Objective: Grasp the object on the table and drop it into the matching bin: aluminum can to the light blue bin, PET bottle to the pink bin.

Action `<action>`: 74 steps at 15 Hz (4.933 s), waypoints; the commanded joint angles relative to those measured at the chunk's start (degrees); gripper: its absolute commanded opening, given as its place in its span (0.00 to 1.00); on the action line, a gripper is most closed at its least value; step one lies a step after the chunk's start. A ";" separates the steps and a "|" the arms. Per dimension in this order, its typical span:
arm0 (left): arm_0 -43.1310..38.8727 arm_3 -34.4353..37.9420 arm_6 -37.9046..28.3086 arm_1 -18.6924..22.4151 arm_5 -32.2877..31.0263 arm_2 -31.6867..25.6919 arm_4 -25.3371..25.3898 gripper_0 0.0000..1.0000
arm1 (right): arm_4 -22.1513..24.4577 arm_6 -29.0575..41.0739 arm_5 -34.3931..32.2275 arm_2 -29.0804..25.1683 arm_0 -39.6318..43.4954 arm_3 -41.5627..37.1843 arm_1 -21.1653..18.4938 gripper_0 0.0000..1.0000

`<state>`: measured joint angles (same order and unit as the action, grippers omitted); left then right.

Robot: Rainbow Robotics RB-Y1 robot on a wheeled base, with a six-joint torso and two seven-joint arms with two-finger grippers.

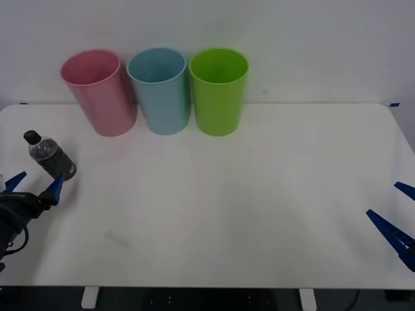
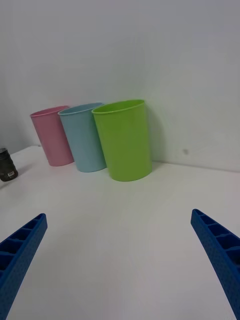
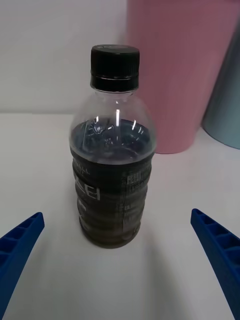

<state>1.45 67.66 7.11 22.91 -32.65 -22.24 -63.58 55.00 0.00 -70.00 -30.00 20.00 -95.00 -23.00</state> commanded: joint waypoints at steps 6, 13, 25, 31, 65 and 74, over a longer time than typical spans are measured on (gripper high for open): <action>8.39 -7.37 0.45 -0.15 3.38 0.09 -4.18 1.00 | 0.00 0.00 0.00 0.00 0.00 0.00 0.00 1.00; 13.14 -10.88 0.71 -0.68 6.02 0.35 -6.99 1.00 | 0.00 0.00 0.00 0.00 0.00 0.00 0.00 1.00; 13.75 -10.88 1.06 -1.56 7.51 0.97 -8.05 0.00 | 0.00 0.00 0.00 0.00 0.00 0.00 0.00 1.00; 12.70 -10.44 1.32 -0.33 4.35 1.15 -6.03 0.00 | 0.00 0.00 0.00 0.00 0.00 0.00 0.00 1.00; 20.34 11.26 -10.72 14.18 19.55 14.07 11.46 0.00 | 0.00 0.00 0.00 0.00 0.00 0.00 0.00 1.00; 40.21 -10.53 -8.96 15.76 19.29 29.18 9.79 0.00 | 0.00 0.00 0.00 0.00 0.00 0.00 0.00 1.00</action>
<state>40.04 59.12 -2.00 38.68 -13.21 5.92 -53.69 55.00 0.00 -70.00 -30.00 20.00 -95.00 -23.00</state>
